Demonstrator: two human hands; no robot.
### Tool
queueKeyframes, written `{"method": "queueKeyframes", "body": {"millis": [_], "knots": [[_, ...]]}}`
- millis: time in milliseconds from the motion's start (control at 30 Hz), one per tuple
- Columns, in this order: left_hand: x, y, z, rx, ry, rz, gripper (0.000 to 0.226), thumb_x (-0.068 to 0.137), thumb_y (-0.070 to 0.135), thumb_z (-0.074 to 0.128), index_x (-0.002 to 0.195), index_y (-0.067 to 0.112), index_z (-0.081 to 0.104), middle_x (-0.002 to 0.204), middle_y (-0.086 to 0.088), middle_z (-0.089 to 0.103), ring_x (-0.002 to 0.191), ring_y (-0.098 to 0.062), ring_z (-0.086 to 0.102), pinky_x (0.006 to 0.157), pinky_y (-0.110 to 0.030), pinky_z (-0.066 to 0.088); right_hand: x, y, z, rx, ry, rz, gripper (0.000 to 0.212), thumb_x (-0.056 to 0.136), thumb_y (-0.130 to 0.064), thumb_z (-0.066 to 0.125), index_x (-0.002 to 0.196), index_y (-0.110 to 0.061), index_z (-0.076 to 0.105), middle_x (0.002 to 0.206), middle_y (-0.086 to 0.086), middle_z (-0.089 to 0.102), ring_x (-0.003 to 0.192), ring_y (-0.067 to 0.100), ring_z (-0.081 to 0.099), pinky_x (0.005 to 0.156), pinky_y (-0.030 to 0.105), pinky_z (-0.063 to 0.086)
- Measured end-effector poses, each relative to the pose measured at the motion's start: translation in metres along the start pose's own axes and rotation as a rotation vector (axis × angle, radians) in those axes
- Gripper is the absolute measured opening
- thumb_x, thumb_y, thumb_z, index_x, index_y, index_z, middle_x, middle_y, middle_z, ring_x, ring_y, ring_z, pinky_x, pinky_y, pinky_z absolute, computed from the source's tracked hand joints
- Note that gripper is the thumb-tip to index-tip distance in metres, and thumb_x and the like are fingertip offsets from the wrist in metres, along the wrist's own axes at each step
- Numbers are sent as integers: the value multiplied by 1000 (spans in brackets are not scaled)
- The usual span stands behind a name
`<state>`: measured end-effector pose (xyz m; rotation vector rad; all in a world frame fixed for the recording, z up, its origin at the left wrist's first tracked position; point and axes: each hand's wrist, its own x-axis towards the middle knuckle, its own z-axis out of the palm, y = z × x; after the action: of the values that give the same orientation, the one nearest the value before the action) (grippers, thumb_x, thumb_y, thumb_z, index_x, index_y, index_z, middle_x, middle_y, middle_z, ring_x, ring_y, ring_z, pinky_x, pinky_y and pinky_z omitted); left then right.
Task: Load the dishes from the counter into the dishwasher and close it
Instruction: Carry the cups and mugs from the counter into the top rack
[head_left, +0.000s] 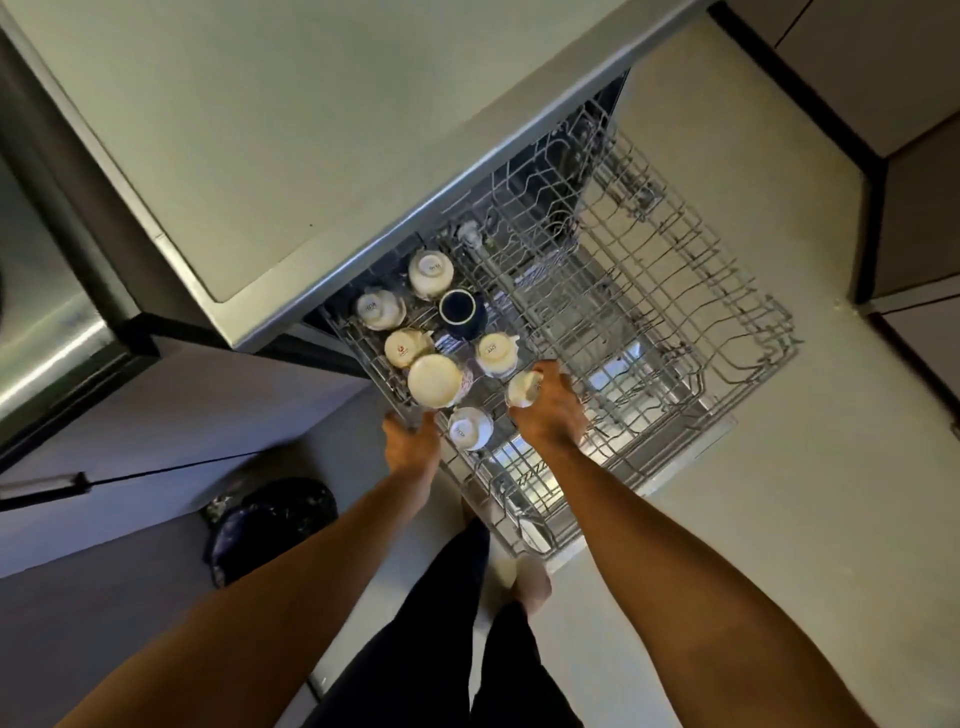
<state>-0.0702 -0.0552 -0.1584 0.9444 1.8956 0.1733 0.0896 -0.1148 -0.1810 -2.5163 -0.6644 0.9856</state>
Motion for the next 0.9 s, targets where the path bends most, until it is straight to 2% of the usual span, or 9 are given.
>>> {"method": "queueKeyframes", "body": {"millis": [133,267,333,433,567,667,900], "knots": [[7,2,9,-34,68,-10,46,99,34,55,135,6,46,133,-16,56,121,-36,53,94,-39,44,8,1,10,5,-10,8,75,68,-21,88,124,-32,40,123,1,58,103,28,62,70,34,50],[10,0,15,-71,102,-19,32,99,32,53,119,6,52,115,-12,61,104,-31,57,80,-33,39,9,3,18,-58,-31,9,78,67,-22,89,126,-32,38,127,3,53,107,32,61,78,48,58],[13,-3,16,-88,92,-4,23,98,33,54,109,13,53,108,-9,61,95,-27,56,81,-32,42,8,3,20,-74,-40,3,77,68,-21,88,126,-31,39,128,5,51,108,33,59,78,50,59],[20,-8,17,-122,61,-3,17,90,44,55,94,28,53,97,-1,62,94,-31,64,88,-48,54,11,2,20,-133,-42,-11,72,72,-25,87,128,-27,40,129,10,50,110,36,58,76,49,60],[29,-17,18,-129,46,5,39,78,56,53,100,24,58,95,2,66,91,-32,68,84,-53,57,17,3,21,-173,-73,-32,72,75,-30,85,131,-23,42,128,13,51,109,37,59,72,43,59],[39,-29,23,-153,39,21,56,67,65,50,104,24,60,99,-1,69,89,-31,70,84,-51,58,17,8,25,-171,-72,-65,75,76,-29,85,135,-19,39,131,15,48,113,40,56,76,45,57],[37,-25,16,-63,30,43,56,66,70,41,96,25,58,91,-8,73,86,-29,70,83,-48,57,14,7,25,-183,-70,-37,75,76,-32,84,135,-21,38,134,11,46,116,37,55,81,48,57]]}}
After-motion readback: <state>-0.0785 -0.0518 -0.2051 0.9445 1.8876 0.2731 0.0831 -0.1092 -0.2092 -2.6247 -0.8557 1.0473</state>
